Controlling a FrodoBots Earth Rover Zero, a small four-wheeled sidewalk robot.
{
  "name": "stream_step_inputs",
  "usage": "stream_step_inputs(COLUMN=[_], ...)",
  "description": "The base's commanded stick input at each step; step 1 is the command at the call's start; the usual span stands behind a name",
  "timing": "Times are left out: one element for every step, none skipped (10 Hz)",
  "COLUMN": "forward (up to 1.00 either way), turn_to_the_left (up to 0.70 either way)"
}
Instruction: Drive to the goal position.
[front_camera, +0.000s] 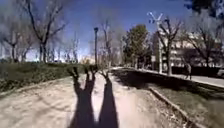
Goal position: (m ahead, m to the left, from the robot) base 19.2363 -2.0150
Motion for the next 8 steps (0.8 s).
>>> stream_step_inputs(forward=[1.0,1.0,1.0,1.0,1.0,1.0,1.0,1.0], turn_to_the_left=[0.0,0.0,-0.04,-0.15,-0.26,-0.33,-0.32,-0.31])
